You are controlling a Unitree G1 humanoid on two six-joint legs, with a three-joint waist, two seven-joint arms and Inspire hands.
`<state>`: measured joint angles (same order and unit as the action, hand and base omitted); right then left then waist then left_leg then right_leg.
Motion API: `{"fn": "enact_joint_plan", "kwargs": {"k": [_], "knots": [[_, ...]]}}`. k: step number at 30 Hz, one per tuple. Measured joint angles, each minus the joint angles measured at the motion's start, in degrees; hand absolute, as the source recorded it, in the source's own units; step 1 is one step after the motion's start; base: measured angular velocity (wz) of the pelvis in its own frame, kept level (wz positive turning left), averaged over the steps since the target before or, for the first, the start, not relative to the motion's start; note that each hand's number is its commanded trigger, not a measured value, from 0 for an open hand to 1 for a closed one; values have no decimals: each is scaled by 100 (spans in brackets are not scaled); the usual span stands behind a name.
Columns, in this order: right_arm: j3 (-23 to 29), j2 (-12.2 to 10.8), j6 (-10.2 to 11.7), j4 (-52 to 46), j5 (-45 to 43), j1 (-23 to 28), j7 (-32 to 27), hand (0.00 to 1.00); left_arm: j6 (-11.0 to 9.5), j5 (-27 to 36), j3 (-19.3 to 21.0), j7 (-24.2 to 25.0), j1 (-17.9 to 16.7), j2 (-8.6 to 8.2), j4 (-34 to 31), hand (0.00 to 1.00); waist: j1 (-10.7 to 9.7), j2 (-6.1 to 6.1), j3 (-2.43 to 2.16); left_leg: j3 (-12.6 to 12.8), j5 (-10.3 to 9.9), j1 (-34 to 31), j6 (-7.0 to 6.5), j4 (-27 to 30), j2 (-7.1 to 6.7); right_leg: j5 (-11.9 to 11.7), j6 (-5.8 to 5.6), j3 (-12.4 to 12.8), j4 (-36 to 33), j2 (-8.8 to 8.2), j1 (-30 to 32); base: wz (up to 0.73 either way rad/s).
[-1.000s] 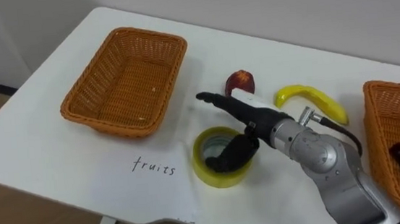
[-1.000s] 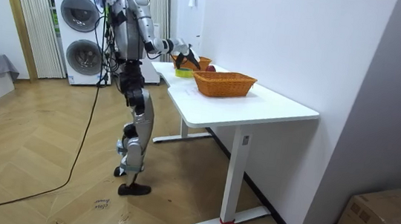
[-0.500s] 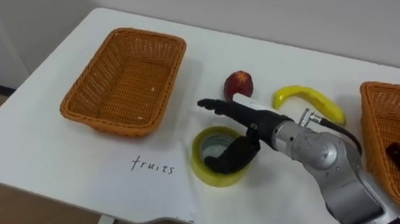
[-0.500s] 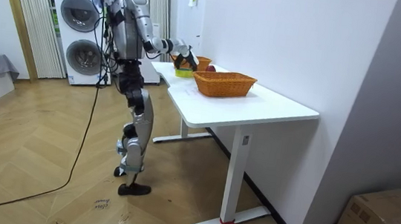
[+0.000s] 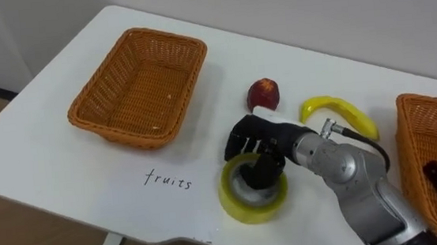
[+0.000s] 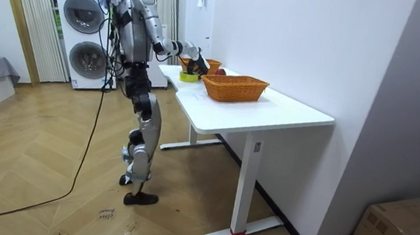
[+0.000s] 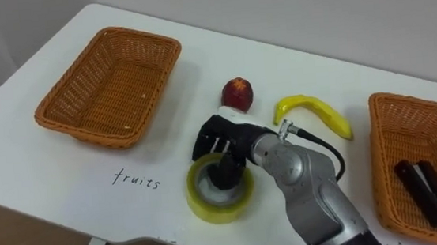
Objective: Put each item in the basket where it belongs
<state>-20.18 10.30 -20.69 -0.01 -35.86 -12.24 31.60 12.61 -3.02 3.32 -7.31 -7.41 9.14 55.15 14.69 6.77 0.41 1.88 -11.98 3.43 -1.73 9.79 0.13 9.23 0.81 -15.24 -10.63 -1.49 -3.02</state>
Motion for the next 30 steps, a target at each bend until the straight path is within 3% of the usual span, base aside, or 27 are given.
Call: {"fn": "enact_joint_plan", "kwargs": {"k": [18, 25, 30], "knots": [[79, -44, -58, 9, 9, -7, 198, 100, -1, 9, -12, 38, 51, 19, 1, 0, -22, -25, 9, 3, 0, 5, 1, -17, -2, 0, 0, 18, 0, 3, -16, 0], [130, -39, 10, -57, -6, -7, 237, 100, -14, 1, -5, 11, 31, 69, 2, 0, -85, -32, 14, -16, 0, -12, 1, -19, -4, 0, -1, 16, 2, 5, -9, 0], [132, 115, 1, -279, -13, 24, 316, 100, -15, 2, 72, 13, 3, 88, 29, 0, -141, -44, 21, -16, 0, -62, 0, -18, -5, 0, 0, 10, 5, 3, 36, 0]]}}
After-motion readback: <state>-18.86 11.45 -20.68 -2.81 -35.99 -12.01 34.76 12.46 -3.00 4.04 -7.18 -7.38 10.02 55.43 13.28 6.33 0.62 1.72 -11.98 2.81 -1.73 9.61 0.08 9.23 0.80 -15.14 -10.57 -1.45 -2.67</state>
